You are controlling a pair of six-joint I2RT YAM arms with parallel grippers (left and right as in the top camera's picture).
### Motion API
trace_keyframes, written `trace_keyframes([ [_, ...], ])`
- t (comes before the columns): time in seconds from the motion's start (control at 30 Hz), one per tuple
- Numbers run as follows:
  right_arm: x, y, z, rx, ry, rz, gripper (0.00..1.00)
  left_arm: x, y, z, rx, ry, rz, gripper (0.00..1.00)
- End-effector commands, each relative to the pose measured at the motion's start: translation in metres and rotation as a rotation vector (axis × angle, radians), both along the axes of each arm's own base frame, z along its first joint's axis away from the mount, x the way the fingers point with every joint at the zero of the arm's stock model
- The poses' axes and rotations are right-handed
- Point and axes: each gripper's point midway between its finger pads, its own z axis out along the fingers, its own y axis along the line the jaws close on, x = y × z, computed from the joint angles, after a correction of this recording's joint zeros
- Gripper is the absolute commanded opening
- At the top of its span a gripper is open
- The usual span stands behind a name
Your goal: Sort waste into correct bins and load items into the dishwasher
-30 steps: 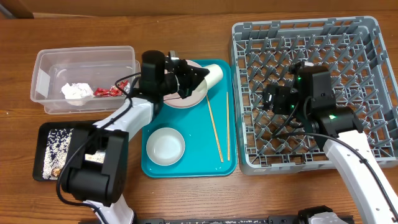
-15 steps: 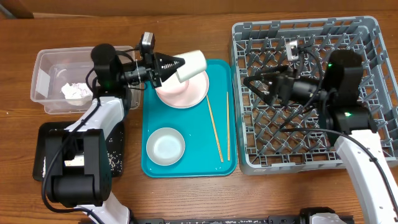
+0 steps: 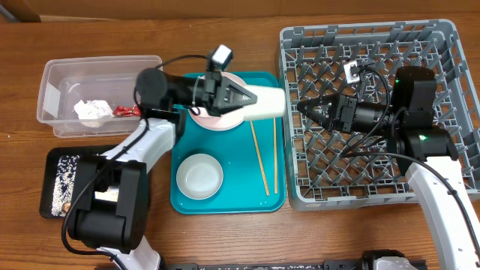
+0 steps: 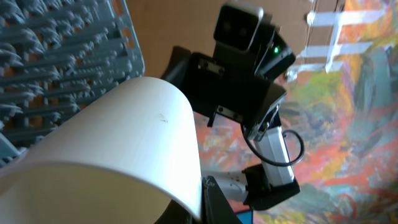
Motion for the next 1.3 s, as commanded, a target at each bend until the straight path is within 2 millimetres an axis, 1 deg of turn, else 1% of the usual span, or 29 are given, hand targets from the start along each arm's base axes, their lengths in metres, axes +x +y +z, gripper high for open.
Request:
trace_keyframes([
  [0.0, -0.001, 0.001, 0.006, -0.004, 0.005, -0.009, 0.93, -0.019, -0.014, 0.013, 0.0, -0.022, -0.058, 0.04],
  [0.2, -0.011, 0.008, -0.002, -0.008, 0.066, 0.016, 0.93, -0.033, -0.026, 0.017, -0.015, -0.081, -0.101, 0.04],
  [0.4, -0.014, 0.008, -0.005, -0.009, 0.098, 0.017, 0.93, -0.035, -0.026, 0.017, -0.001, -0.051, -0.112, 0.04],
  [0.57, -0.024, 0.013, 0.003, 0.038, 0.094, 0.08, 0.92, -0.037, -0.025, 0.017, 0.018, 0.013, -0.118, 0.04],
  [0.63, -0.033, 0.016, 0.006, 0.061, 0.074, 0.133, 0.93, -0.039, -0.025, 0.02, 0.017, 0.006, -0.118, 0.04],
  [0.7, -0.037, 0.015, 0.003, 0.053, 0.065, 0.149, 0.93, -0.041, -0.024, 0.025, 0.007, -0.035, -0.117, 0.04],
  [0.8, -0.038, 0.014, 0.002, 0.048, 0.053, 0.153, 0.94, -0.043, -0.023, 0.032, -0.003, -0.05, -0.109, 0.04],
  [0.93, -0.037, 0.014, 0.002, 0.045, 0.048, 0.149, 0.97, -0.049, -0.021, 0.045, -0.013, -0.089, -0.109, 0.04],
  [1.07, -0.035, 0.012, 0.003, 0.046, 0.043, 0.141, 0.97, -0.052, -0.021, 0.05, -0.02, -0.103, -0.105, 0.04],
  [1.13, -0.035, 0.012, 0.006, 0.058, 0.03, 0.152, 0.97, -0.053, -0.023, 0.05, -0.02, -0.104, -0.113, 0.04],
  [1.17, -0.038, 0.014, 0.013, 0.085, 0.005, 0.182, 0.96, -0.056, -0.026, 0.05, -0.023, -0.104, -0.122, 0.04],
  [1.27, -0.04, 0.016, 0.025, 0.129, -0.011, 0.217, 0.92, -0.064, -0.035, 0.051, -0.032, -0.107, -0.146, 0.04],
])
